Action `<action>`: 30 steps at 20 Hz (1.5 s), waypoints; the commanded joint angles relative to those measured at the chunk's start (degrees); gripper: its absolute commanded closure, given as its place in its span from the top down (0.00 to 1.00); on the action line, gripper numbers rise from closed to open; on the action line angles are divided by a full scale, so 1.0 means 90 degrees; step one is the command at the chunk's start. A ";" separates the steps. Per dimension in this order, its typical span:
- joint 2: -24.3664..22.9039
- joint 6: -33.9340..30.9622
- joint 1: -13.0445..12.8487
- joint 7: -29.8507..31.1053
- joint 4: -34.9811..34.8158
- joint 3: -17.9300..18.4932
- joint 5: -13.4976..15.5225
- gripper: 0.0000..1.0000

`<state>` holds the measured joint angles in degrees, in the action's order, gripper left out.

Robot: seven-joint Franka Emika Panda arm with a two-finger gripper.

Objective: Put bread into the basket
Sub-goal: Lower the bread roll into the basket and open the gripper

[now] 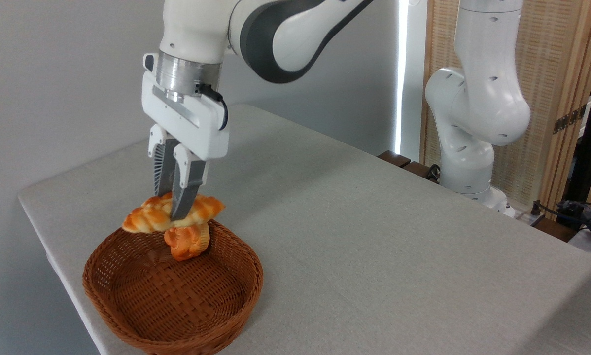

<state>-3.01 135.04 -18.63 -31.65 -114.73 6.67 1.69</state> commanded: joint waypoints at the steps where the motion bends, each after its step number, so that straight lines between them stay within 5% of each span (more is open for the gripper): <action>1: 0.0285 0.0678 -0.0030 -0.0096 0.0111 0.0225 -0.0002 0.52; 4: 0.0442 0.0924 -0.0020 -0.0378 0.0101 0.0313 0.0008 0.56; 8: 0.0569 0.0924 -0.0020 -0.0517 0.0101 0.0421 0.0008 1.00; 30: 0.0433 0.0534 -0.0030 -0.0127 0.0101 0.0421 0.0028 1.00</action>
<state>1.99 142.42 -18.33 -34.86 -114.57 9.84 1.66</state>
